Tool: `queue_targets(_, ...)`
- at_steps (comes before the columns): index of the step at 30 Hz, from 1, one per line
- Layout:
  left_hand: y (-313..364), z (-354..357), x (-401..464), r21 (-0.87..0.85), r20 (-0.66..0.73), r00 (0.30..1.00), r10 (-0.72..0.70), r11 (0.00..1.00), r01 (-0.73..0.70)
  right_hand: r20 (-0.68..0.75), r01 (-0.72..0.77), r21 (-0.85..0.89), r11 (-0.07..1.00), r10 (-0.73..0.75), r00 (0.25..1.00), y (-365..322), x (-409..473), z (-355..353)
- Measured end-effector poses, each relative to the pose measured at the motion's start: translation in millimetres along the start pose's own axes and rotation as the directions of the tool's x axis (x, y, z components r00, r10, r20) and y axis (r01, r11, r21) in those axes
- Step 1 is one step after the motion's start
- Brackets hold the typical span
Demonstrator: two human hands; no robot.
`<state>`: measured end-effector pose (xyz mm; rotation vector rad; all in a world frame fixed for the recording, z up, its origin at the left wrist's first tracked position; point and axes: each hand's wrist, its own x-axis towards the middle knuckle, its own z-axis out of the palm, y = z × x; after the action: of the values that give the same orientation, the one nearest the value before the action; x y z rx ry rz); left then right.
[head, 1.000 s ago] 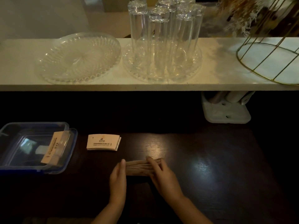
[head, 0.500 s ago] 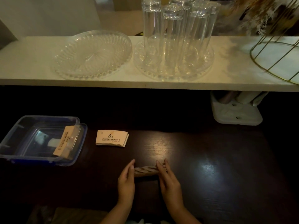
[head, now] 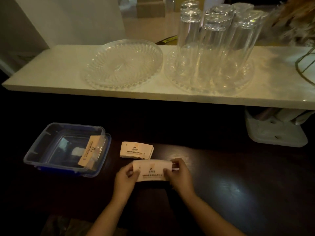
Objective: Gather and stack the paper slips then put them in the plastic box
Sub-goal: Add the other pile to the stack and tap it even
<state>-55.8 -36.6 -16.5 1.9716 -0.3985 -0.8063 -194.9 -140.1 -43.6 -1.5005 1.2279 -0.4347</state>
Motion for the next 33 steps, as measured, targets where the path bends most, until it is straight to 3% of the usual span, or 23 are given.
queue_targets(3, 21.3, -23.8, 32.7, 0.06, -0.036, 0.998, 0.046, 0.997, -0.044, 0.022, -0.015, 0.05, 0.999, 0.014, 1.0, -30.5, 20.7, 23.4)
queue_targets(11, 28.6, -38.2, 93.1, 0.222, -0.022, 0.999, -0.03, 0.974, 0.035, 0.037, -0.288, 0.058, 0.956, 0.286, 0.958, -60.8, 51.1, 65.3)
queue_targets(14, 16.6, -40.0, 102.0, 0.409, -0.007, 0.997, -0.081, 0.91, 0.077, 0.033, -0.284, -0.026, 0.959, 0.284, 0.958, -58.0, 55.7, 69.0)
queue_targets(16, 12.5, -42.9, 101.9, 0.445, 0.023, 0.992, -0.126, 0.89, 0.102, 0.037, -0.272, -0.025, 0.962, 0.273, 0.961, -53.0, 57.0, 69.9)
queue_targets(21, 14.5, -50.2, 102.9, 0.245, 0.234, 0.963, -0.136, 0.967, 0.077, 0.111, -0.148, -0.167, 0.975, 0.167, 0.98, -47.2, 61.8, 63.8)
queue_targets(27, 5.1, -54.4, 96.4, 0.116, 0.329, 0.925, -0.191, 0.98, 0.161, 0.278, 0.049, -0.422, 0.905, 0.077, 0.958, -46.4, 67.7, 48.1)
queue_targets(30, -8.0, -52.4, 85.9, 0.119, 0.318, 0.944, -0.089, 0.991, 0.053, 0.299, 0.149, -0.353, 0.924, -0.039, 0.953, -36.7, 56.1, 36.5)
queue_targets(33, -19.5, -36.3, 66.2, -0.151, 0.33, 0.944, -0.002, 0.987, 0.055, 0.32, 0.3, -0.304, 0.904, -0.2, 0.926, -22.9, 36.0, 25.5)
